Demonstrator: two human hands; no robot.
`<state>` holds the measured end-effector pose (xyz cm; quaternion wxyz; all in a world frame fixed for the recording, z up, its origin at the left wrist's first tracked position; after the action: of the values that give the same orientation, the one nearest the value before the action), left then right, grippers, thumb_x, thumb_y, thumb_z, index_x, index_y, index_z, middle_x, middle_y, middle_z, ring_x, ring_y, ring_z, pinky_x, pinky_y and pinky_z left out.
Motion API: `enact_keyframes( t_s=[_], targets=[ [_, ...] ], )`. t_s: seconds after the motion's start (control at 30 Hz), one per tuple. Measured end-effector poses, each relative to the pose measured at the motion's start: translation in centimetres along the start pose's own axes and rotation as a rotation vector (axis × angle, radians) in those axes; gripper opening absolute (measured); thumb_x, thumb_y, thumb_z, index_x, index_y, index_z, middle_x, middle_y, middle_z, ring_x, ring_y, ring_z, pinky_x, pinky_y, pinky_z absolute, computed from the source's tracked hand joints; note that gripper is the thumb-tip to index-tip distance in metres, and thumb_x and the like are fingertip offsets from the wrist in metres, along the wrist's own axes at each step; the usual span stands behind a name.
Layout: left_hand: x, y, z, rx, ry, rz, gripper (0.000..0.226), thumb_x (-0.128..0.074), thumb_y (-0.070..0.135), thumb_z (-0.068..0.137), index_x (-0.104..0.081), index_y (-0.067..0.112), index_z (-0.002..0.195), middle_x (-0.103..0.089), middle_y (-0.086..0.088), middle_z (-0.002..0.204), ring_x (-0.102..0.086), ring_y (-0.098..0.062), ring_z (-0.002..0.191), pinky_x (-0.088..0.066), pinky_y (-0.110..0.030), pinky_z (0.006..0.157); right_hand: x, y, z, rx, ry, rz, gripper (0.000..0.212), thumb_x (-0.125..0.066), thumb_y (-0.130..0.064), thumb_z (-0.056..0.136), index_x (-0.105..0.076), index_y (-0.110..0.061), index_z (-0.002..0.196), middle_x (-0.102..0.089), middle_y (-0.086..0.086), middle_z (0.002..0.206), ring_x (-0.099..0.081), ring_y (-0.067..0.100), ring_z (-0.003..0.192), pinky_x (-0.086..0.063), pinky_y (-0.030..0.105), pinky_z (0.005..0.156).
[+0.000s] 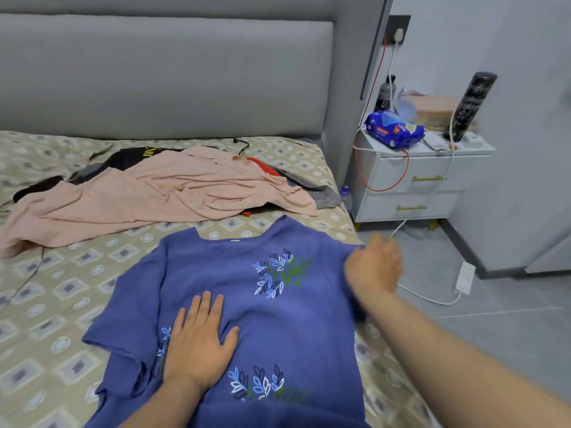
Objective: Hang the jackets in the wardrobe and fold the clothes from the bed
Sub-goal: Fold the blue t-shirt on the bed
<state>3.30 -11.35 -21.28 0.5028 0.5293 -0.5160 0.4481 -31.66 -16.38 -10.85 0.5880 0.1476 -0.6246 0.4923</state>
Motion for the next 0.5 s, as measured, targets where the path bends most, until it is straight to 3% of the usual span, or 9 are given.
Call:
enact_keyframes(
  t_s=[0.07, 0.13, 0.2, 0.27, 0.33, 0.43, 0.5],
  targets=[
    [-0.2, 0.1, 0.0, -0.003, 0.0, -0.003, 0.078, -0.027, 0.063, 0.086, -0.048, 0.019, 0.146, -0.043, -0.006, 0.153, -0.039, -0.026, 0.143, -0.011, -0.038, 0.115, -3.5, -4.8, -6.1, 0.348, -0.117, -0.087, 0.036, -0.063, -0.025, 0.081, -0.064, -0.007, 0.112, -0.059, 0.024, 0.124, -0.059, 0.043, 0.112, -0.047, 0.049, 0.093],
    [0.0, 0.2, -0.2, -0.012, 0.0, -0.03, 0.078, -0.024, 0.062, 0.087, -0.047, 0.018, 0.147, -0.041, -0.007, 0.155, -0.038, -0.026, 0.143, -0.01, -0.037, 0.116, -7.8, -6.9, -12.6, 0.558, -0.271, -0.171, 0.05, -0.052, -0.041, 0.079, -0.07, -0.016, 0.118, -0.063, 0.017, 0.131, -0.061, 0.035, 0.12, -0.038, 0.049, 0.102],
    [0.7, 0.3, 0.0, -0.025, 0.027, -0.067, 0.086, -0.01, 0.062, 0.085, -0.032, 0.017, 0.155, -0.025, -0.004, 0.162, -0.023, -0.022, 0.15, 0.0, -0.033, 0.119, -10.0, -6.8, -15.7, 0.589, -0.408, -0.222, 0.058, -0.042, -0.047, 0.08, -0.071, -0.019, 0.122, -0.063, 0.012, 0.134, -0.06, 0.029, 0.125, -0.028, 0.048, 0.106],
    [1.2, 0.3, 0.0, -0.014, 0.006, -0.16, 0.095, 0.005, 0.063, 0.077, -0.014, 0.019, 0.159, -0.007, 0.001, 0.166, -0.003, -0.015, 0.153, 0.01, -0.027, 0.119, -10.8, -6.2, -16.0, 0.566, -0.41, -0.231, 0.06, -0.042, -0.048, 0.081, -0.069, -0.018, 0.127, -0.061, 0.011, 0.137, -0.056, 0.028, 0.129, -0.024, 0.047, 0.108],
    [2.3, 0.4, -0.2, 0.002, 0.021, -0.269, 0.097, 0.006, 0.065, 0.076, -0.016, 0.019, 0.158, -0.006, 0.002, 0.166, -0.001, -0.013, 0.153, 0.01, -0.024, 0.118, -10.9, -5.8, -15.7, 0.55, -0.384, -0.23, 0.061, -0.041, -0.048, 0.083, -0.065, -0.018, 0.131, -0.058, 0.01, 0.14, -0.053, 0.028, 0.132, -0.022, 0.046, 0.11],
    [4.0, -3.0, -0.2, 0.115, 0.111, -0.34, 0.082, -0.012, 0.061, 0.086, -0.043, 0.015, 0.147, -0.029, -0.007, 0.161, -0.023, -0.023, 0.149, -0.012, -0.035, 0.121, -11.0, -6.2, -16.0, 0.563, -0.403, -0.244, 0.062, -0.039, -0.046, 0.084, -0.064, -0.017, 0.133, -0.057, 0.011, 0.142, -0.053, 0.029, 0.133, -0.02, 0.045, 0.112],
    [5.3, -7.6, 0.7, 0.285, 0.21, -0.293, 0.062, -0.035, 0.052, 0.091, -0.053, 0.01, 0.133, -0.043, -0.017, 0.148, -0.037, -0.034, 0.138, -0.031, -0.044, 0.114, -10.9, -6.3, -15.9, 0.56, -0.381, -0.233, 0.063, -0.038, -0.045, 0.083, -0.064, -0.015, 0.132, -0.058, 0.012, 0.14, -0.054, 0.03, 0.131, -0.022, 0.045, 0.111]
  ],
)
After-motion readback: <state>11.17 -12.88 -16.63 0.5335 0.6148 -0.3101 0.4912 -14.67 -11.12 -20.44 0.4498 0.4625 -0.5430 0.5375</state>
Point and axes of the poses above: each hand's wrist, its own z-axis towards the middle knuckle, its own x-axis out of the back of the hand, y = z × x, the point moved 7 cm from there along z, towards the middle knuckle
